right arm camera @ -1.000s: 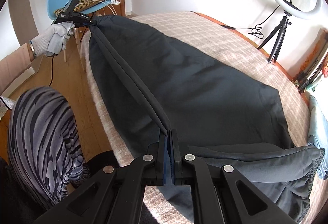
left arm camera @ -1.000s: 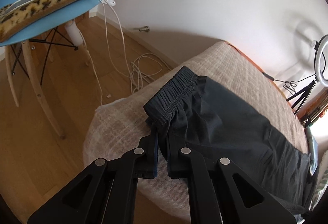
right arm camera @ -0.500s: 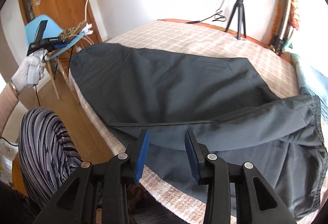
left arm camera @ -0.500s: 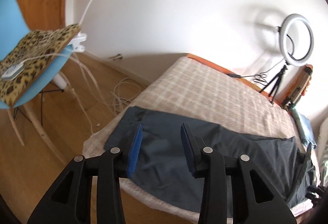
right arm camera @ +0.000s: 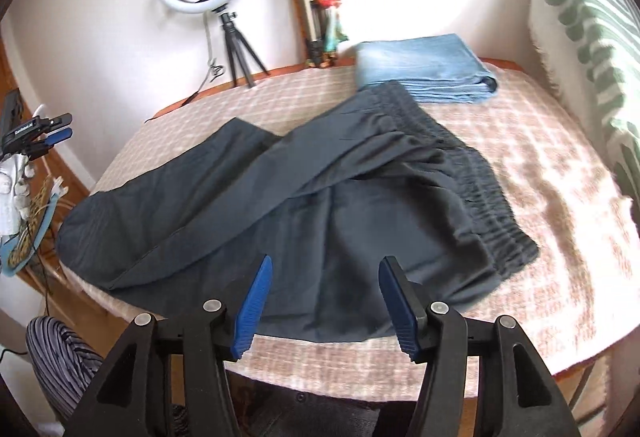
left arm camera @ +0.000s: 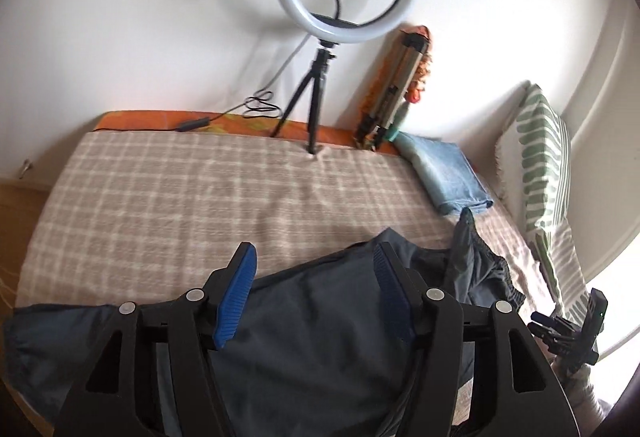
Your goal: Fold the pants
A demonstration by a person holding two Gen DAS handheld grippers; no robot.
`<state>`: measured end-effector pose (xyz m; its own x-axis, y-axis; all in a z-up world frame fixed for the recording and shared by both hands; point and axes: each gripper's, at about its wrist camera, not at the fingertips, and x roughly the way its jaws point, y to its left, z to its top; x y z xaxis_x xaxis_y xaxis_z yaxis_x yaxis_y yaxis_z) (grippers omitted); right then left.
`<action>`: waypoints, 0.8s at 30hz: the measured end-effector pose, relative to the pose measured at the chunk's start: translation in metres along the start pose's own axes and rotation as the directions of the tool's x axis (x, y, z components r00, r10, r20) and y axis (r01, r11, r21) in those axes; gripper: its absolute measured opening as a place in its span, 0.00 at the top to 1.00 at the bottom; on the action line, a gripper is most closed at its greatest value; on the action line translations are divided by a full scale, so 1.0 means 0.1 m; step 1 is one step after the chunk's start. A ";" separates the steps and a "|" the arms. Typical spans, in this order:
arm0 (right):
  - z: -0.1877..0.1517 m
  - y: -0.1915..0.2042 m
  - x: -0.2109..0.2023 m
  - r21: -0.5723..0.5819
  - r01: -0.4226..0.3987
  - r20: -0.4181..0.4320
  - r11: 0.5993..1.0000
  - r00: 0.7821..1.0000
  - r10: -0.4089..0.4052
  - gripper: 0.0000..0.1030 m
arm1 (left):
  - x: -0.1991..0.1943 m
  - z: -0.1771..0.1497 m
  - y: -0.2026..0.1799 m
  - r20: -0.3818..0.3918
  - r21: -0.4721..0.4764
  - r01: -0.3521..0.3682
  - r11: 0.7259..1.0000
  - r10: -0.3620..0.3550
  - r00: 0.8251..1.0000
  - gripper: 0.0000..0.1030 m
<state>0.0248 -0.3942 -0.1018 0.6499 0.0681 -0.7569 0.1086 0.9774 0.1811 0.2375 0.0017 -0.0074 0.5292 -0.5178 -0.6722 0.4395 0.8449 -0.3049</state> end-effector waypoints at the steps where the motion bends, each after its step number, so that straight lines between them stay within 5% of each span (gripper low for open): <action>1: -0.01 -0.11 -0.04 0.024 0.022 0.004 0.999 1.000 -0.022 0.37 | 0.13 0.03 -0.15 -0.025 0.025 0.018 1.000 -0.017 1.000 0.39; 5: 0.01 -0.51 -0.08 0.129 0.117 0.002 0.985 0.993 -0.118 0.26 | 0.73 0.04 -0.76 -0.151 0.081 0.125 0.989 -0.112 0.982 0.33; 8: -0.01 -0.78 -0.05 0.194 0.165 -0.015 0.967 0.986 -0.165 0.21 | 1.22 -0.03 -1.21 -0.255 0.092 0.209 0.974 -0.180 0.950 0.33; 14: -0.04 -1.26 0.13 0.347 0.139 -0.046 0.928 0.990 -0.131 0.21 | 2.07 -0.16 -1.95 -0.369 0.108 0.284 0.953 -0.227 0.901 0.33; 20: -0.06 -1.53 0.25 0.392 0.135 -0.030 0.910 0.990 -0.134 0.21 | 2.58 -0.22 -2.18 -0.429 0.073 0.261 0.963 -0.206 0.879 0.33; 24: -0.10 -1.61 0.34 0.424 0.089 -0.038 0.901 0.996 -0.081 0.21 | 2.74 -0.26 -2.12 -0.441 -0.026 0.271 0.962 -0.254 0.861 0.32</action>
<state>0.0222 -0.5472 -0.1627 0.6103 -0.0040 -0.7922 0.4747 0.8024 0.3616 0.2706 -0.3160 -0.1445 0.0234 -0.6012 -0.7988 0.5470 0.6765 -0.4931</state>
